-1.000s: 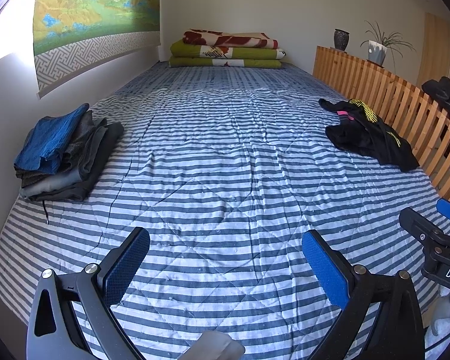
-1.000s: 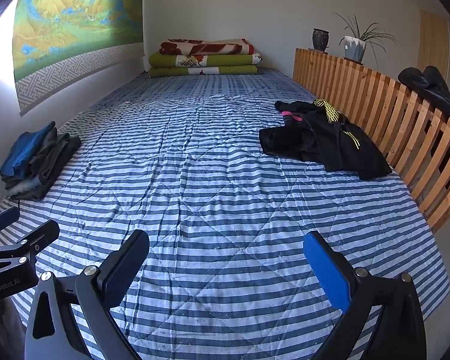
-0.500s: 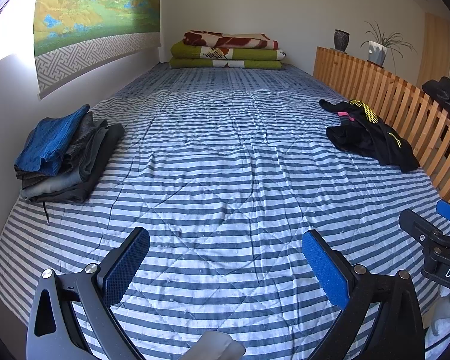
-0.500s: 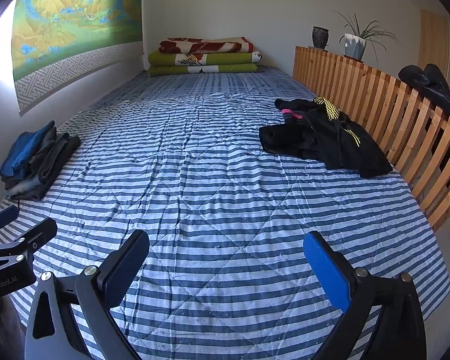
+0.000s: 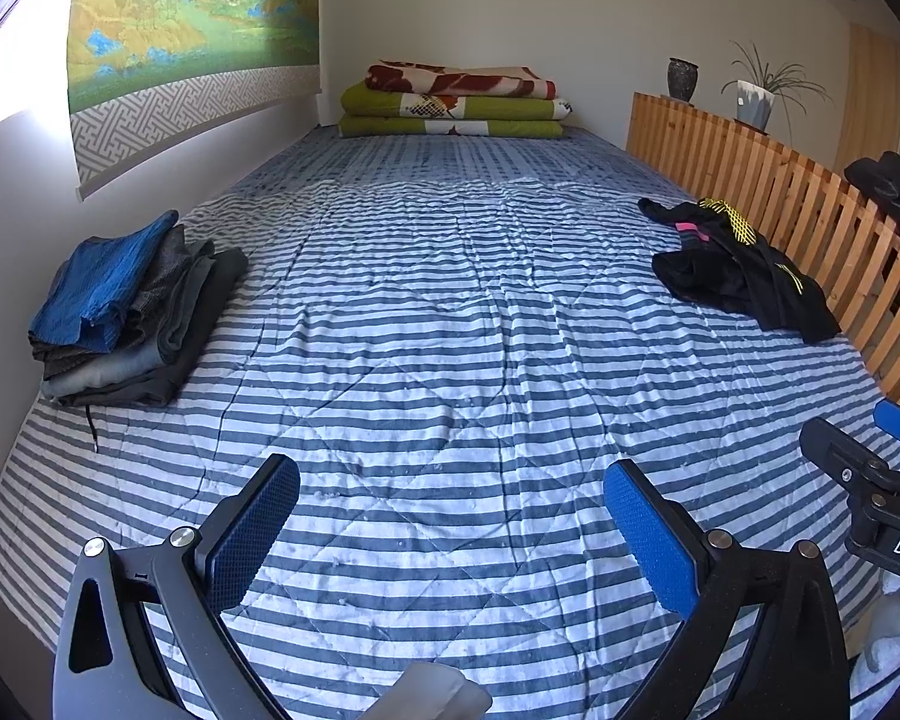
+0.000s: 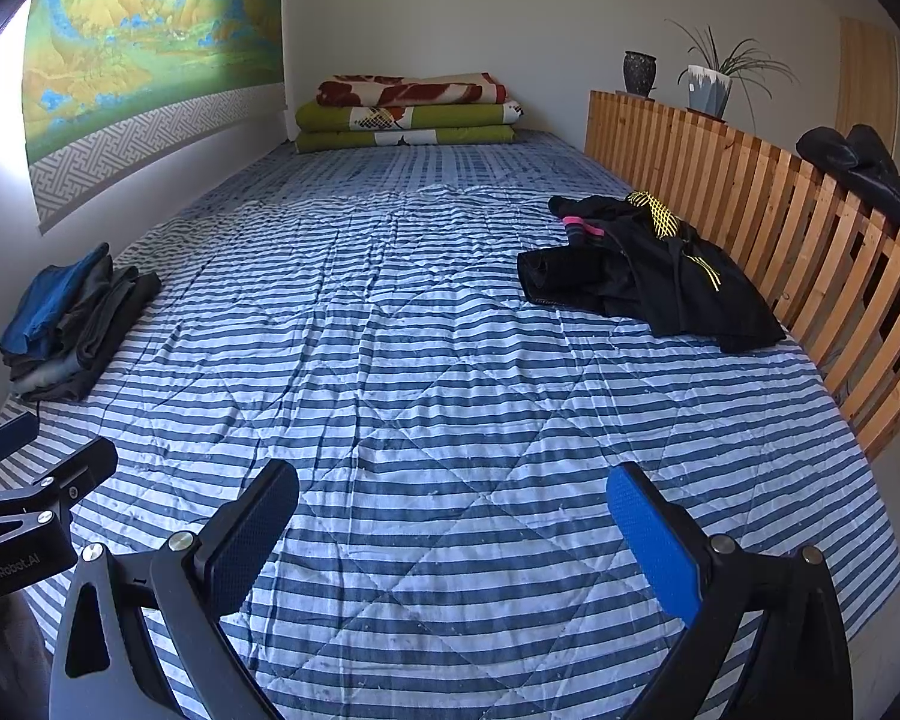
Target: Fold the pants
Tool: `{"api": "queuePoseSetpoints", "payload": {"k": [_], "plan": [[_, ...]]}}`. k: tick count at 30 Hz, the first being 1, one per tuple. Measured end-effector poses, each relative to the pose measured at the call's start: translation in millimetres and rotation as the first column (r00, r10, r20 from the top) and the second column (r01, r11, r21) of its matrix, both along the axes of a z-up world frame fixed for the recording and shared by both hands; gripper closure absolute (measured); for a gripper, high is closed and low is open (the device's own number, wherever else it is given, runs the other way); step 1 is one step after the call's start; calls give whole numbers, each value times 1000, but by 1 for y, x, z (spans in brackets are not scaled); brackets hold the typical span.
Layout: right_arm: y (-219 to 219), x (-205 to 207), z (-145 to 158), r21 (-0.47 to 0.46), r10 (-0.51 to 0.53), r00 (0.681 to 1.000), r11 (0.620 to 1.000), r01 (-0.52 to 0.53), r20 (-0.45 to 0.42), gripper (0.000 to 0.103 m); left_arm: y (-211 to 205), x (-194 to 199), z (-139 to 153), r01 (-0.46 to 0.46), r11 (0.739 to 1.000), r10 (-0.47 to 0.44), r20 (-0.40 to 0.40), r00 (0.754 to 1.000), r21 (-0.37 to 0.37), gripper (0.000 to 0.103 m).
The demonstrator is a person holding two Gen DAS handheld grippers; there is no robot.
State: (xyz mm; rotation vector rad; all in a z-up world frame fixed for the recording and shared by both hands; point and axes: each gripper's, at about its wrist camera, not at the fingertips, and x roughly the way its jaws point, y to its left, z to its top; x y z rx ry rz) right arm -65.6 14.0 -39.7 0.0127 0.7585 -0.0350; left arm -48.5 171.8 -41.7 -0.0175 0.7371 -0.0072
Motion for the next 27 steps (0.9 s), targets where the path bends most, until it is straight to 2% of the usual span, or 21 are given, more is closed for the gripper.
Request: {"api": "queuePoseSetpoints", "payload": {"k": [27], "plan": [[-1,6,-2,5,-5,1000,1000,5,-13,2,-4,7,0,9,1000,-9,7,1000,1,0]]}}
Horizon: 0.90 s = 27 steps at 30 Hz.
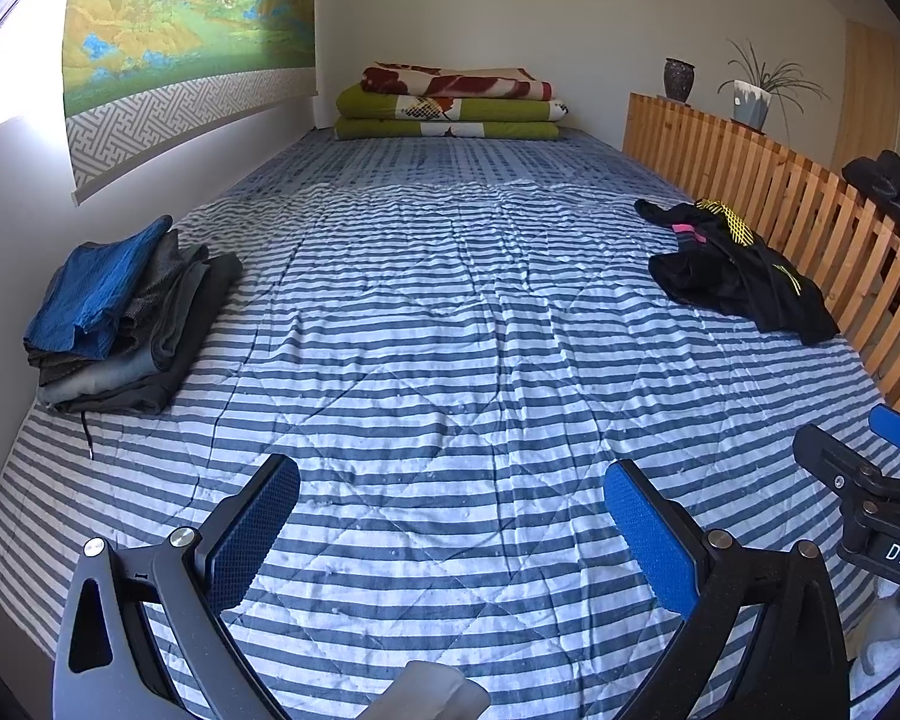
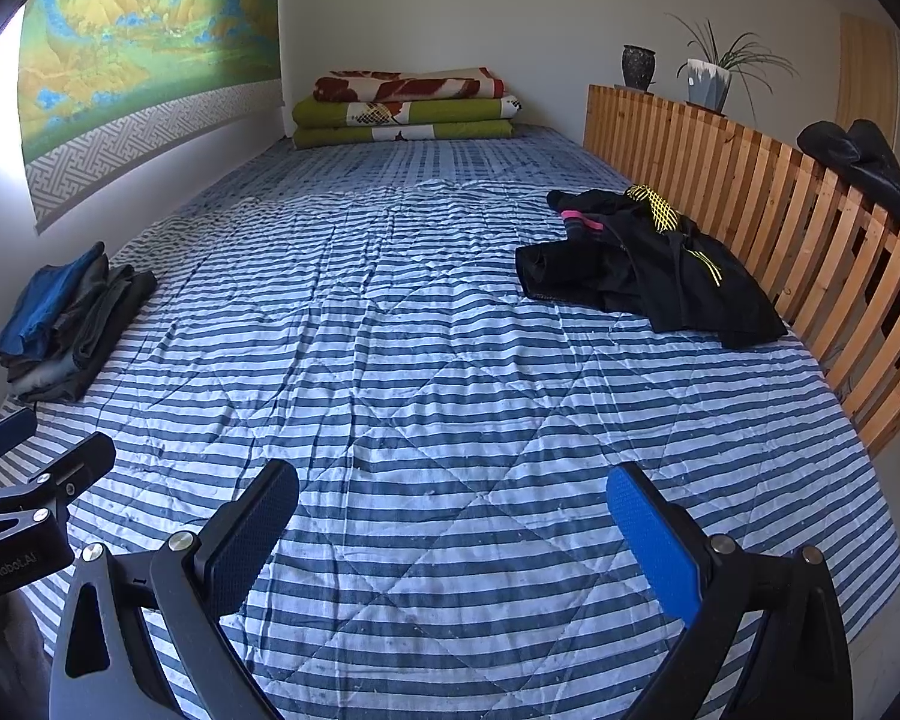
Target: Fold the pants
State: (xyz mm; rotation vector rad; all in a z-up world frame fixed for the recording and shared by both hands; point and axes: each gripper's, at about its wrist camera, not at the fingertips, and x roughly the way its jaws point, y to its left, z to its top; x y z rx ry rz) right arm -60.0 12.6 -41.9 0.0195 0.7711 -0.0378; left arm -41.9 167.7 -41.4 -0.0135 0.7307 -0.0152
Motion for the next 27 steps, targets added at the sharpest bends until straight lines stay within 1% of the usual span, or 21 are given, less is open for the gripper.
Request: {"api": "queuePoseSetpoints", "payload": {"k": [5,9,11,16,19,22,24,27], "plan": [[-4,1,-2,2,-4,1000,1000,4,-1,2,-3,3,-4,2,1000,-2,-7,1000,4,0],[-7,5,-7,-2,-12,1000,1000,12,-7,2,-5,10,-13,-2,1000,3,-12,1000,16,0],[-9,9,-11,-1,-15,1000,1000,15,-18,2,-7,16,-19,12,1000,-12,-36,999,-4,0],[-17,18,-18,-4,-36,999,999,36,-25,2,-11,26,-25,30,999,-30,-42,999,-12,0],[-25,26,-26,6,-50,997,999,51,-51,2,-13,29,-27,39,999,-40,-48,998,-23,0],[-33,30,-32,9,-67,996,998,68,-52,2,-12,34,-31,29,999,-29,-38,999,-18,0],[-40,35,-36,-4,-83,995,997,83,-52,2,-10,39,-36,22,1000,-23,-52,998,-22,0],[-53,43,-42,19,-93,993,995,95,-73,2,-7,47,-42,12,999,-14,-66,998,-37,0]]}}
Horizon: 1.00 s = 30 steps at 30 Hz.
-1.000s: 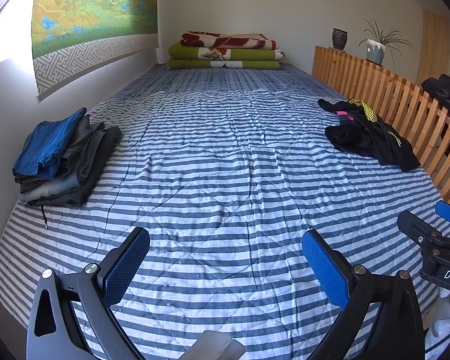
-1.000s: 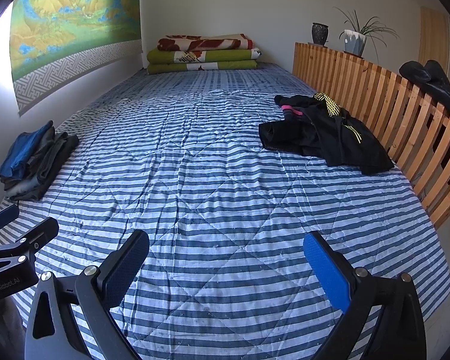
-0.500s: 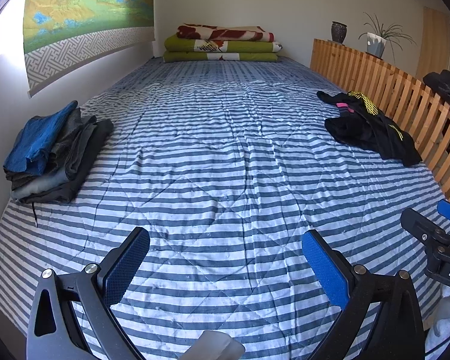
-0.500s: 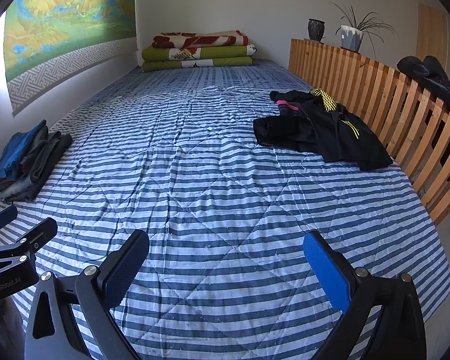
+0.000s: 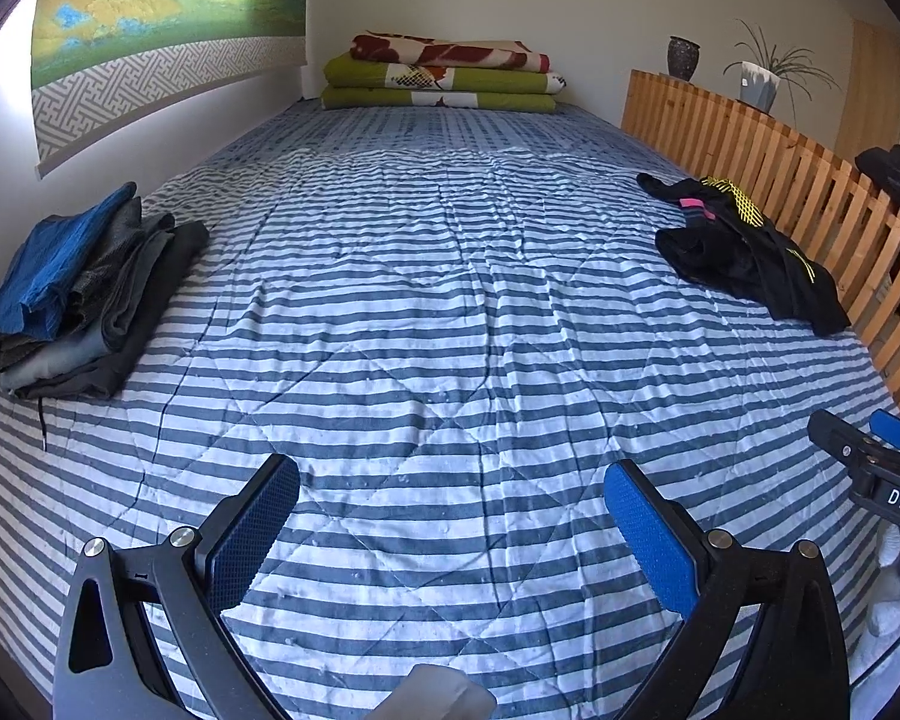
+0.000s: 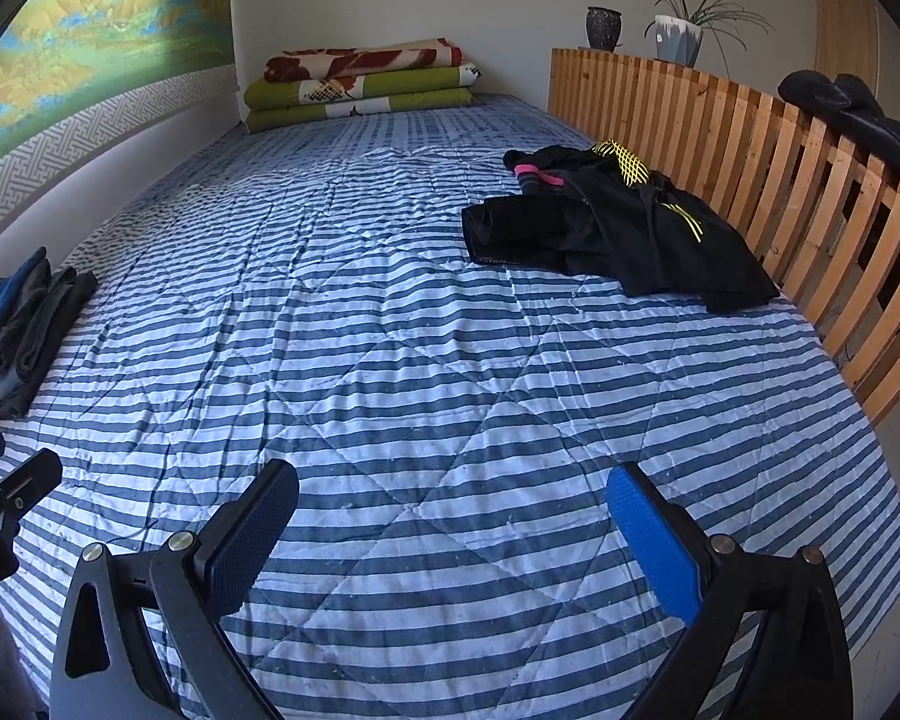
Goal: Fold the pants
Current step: 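Reach the right tool to the black yellow-striped garment and grasp it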
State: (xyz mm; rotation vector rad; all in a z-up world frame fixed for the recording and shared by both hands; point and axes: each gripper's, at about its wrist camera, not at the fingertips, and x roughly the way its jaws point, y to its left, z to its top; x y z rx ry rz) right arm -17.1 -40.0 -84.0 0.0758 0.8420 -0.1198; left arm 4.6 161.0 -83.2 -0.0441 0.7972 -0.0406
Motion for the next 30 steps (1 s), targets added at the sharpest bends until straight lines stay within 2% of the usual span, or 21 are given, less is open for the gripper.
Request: {"api": "queuePoseSetpoints", "payload": {"k": [12,21,24,27,29,30], "plan": [[-59,26,17,-44,-102,994,994,104,40,4,-11,24,-4,20,999,-20,-1,1000,-31,0],[-93,72,32,-66,-94,995,993,95,26,23,-39,31,-8,80,997,-80,-6,997,-13,0],[-120,102,36,-59,-125,992,990,126,13,36,-37,36,-15,69,998,-69,-23,997,-2,0],[-152,138,34,-16,-145,989,989,145,-8,37,-32,40,-23,67,998,-67,-39,997,5,0],[-172,163,28,-24,-190,982,982,190,-12,39,-28,43,-27,60,998,-60,-49,997,5,0],[-182,175,25,-28,-211,977,977,210,-18,48,-26,45,-30,59,998,-58,-57,997,1,0]]}}
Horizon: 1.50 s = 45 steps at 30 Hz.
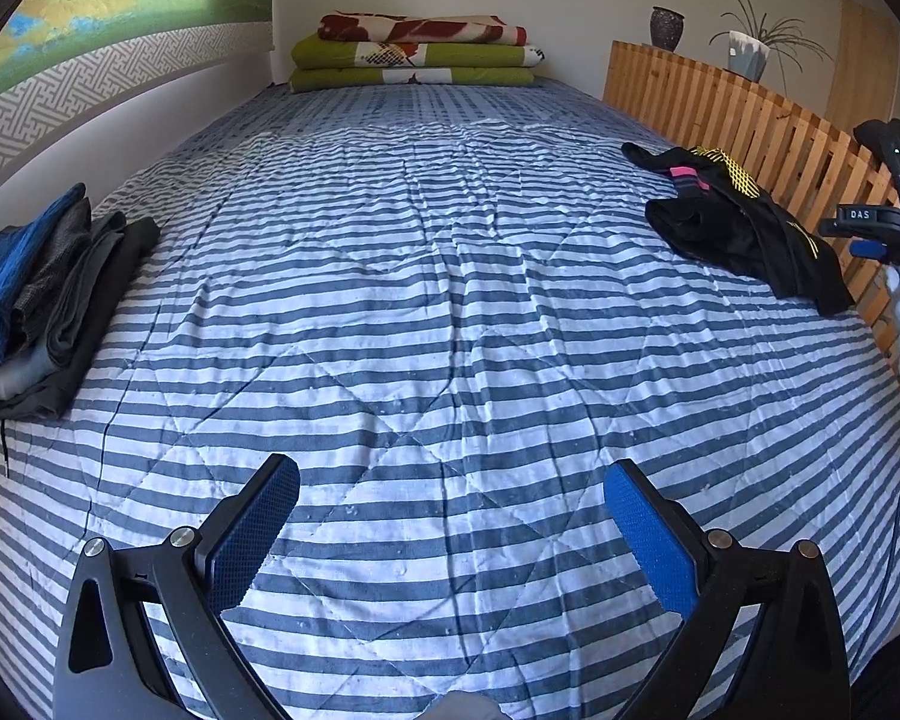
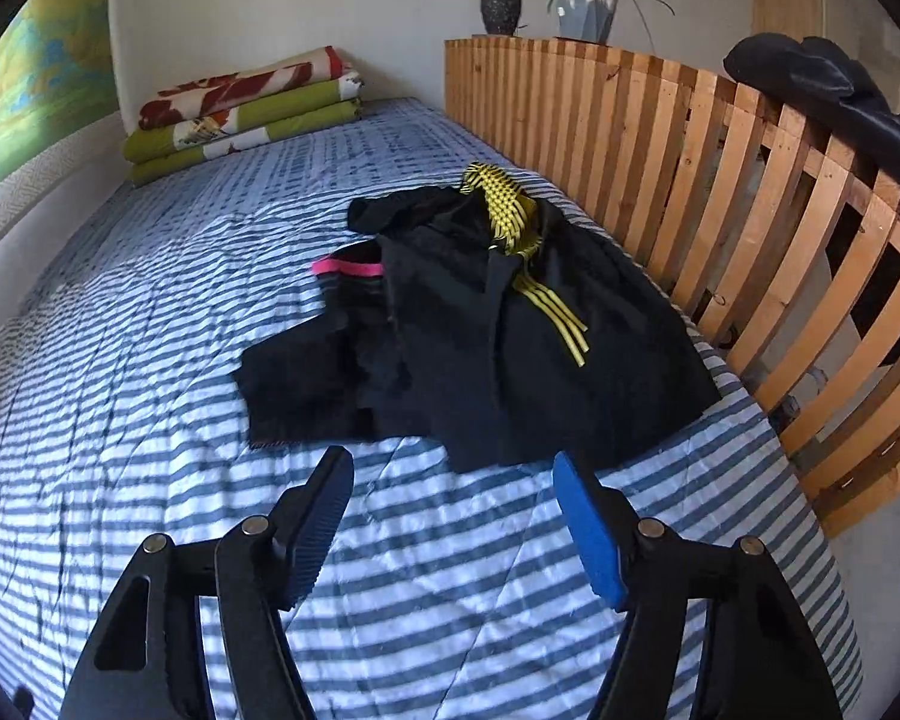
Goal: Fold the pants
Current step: 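Reach the right tool to the black yellow-striped garment and grasp it, then lift the black yellow-striped shorts with the right tool and pull them free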
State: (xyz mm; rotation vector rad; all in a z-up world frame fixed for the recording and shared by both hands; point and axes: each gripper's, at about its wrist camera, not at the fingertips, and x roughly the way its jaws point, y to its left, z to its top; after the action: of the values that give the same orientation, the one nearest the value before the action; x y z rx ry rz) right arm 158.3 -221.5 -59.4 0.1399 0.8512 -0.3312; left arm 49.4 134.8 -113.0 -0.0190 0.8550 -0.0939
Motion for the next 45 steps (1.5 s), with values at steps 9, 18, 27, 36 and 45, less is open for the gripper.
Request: {"api": "queuePoseSetpoints", "payload": {"k": [9,18,27,36,45], "plan": [[-44,85,-45,1,-102,990,995,102,-101,57,6,18,-21,-1,999,-2,-63,998,-36,0],[-57,107,-55,-80,-73,980,995,59,-187,84,-1,22,-21,27,999,-29,-47,998,-28,5],[-34,53,-23,-91,-2,989,996,-12,-150,100,9,6,-4,22,999,-22,-7,1000,-42,6],[71,-31,36,-33,214,973,975,-218,-80,100,32,-9,17,-27,998,30,52,998,-59,6],[252,-104,75,28,564,825,826,-563,-38,100,86,-23,37,-159,984,168,107,980,-81,6]]}}
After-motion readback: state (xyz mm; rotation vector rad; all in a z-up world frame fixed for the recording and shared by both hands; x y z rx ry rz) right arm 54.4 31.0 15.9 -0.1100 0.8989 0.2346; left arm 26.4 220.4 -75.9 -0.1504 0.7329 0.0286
